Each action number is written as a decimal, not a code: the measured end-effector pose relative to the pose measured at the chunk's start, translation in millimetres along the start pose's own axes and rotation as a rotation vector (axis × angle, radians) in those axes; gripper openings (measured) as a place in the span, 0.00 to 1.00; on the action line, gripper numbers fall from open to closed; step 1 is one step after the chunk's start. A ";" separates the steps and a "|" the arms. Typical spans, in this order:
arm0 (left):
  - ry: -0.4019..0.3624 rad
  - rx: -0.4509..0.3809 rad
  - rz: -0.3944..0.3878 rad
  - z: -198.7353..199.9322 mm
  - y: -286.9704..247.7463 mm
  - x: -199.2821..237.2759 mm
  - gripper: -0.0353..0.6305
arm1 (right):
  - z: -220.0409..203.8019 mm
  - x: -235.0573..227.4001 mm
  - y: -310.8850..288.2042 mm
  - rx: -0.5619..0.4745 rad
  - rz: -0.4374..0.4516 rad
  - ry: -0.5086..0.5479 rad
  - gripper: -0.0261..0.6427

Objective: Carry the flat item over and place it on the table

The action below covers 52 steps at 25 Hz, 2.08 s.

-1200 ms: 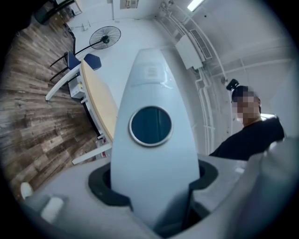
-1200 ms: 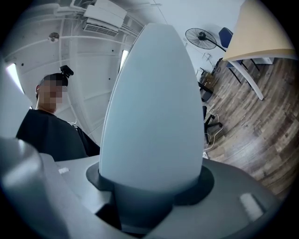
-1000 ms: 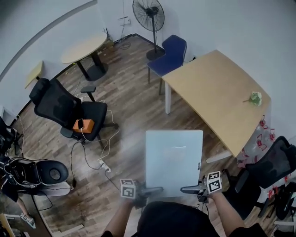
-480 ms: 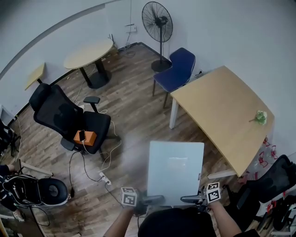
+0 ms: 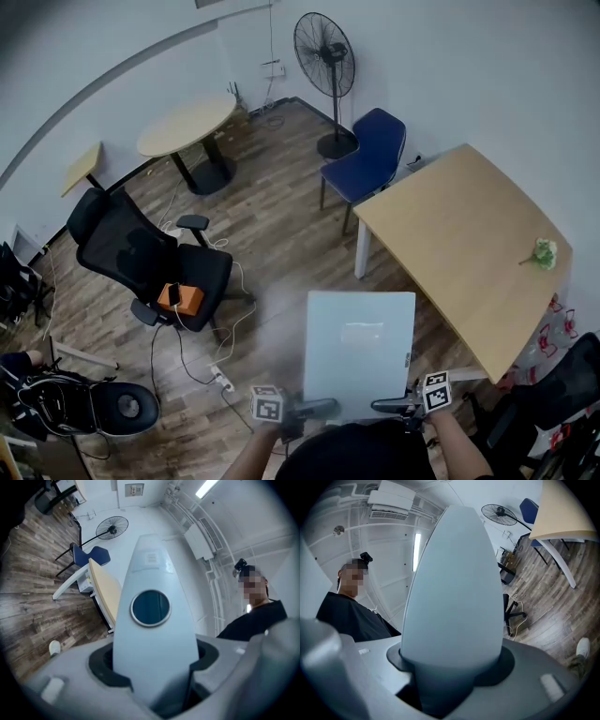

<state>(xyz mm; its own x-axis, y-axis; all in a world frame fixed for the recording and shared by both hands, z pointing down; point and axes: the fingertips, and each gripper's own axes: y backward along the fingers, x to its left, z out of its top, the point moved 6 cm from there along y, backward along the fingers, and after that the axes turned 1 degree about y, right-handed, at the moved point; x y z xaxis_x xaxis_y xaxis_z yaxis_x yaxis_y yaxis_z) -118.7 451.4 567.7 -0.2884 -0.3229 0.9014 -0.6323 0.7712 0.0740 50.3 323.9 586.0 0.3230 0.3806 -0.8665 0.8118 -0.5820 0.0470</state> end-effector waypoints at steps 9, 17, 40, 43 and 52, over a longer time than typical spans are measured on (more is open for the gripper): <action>0.016 -0.009 0.052 109.2 -73.5 72.2 0.54 | 115.0 -91.8 38.8 -0.011 0.026 -0.034 0.50; 0.068 0.056 0.037 200.4 -173.1 131.2 0.54 | 214.8 -145.1 107.9 -0.080 -0.022 -0.076 0.50; 0.083 0.201 0.052 376.9 -334.5 257.7 0.56 | 379.5 -259.2 208.0 -0.294 -0.132 -0.134 0.49; 0.083 0.220 0.063 400.6 -335.3 283.4 0.58 | 393.4 -274.1 201.1 -0.345 -0.164 -0.165 0.49; 0.119 0.335 0.102 467.8 -356.9 365.1 0.62 | 426.5 -340.9 186.8 -0.528 -0.235 -0.249 0.49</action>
<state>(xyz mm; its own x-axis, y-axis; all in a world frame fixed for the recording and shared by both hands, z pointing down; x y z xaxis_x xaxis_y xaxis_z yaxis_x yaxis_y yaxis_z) -334.7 -198.4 670.9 -0.2884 -0.1725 0.9419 -0.8106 0.5676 -0.1442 -115.6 -221.0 678.3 0.0358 0.2395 -0.9702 0.9986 -0.0458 0.0256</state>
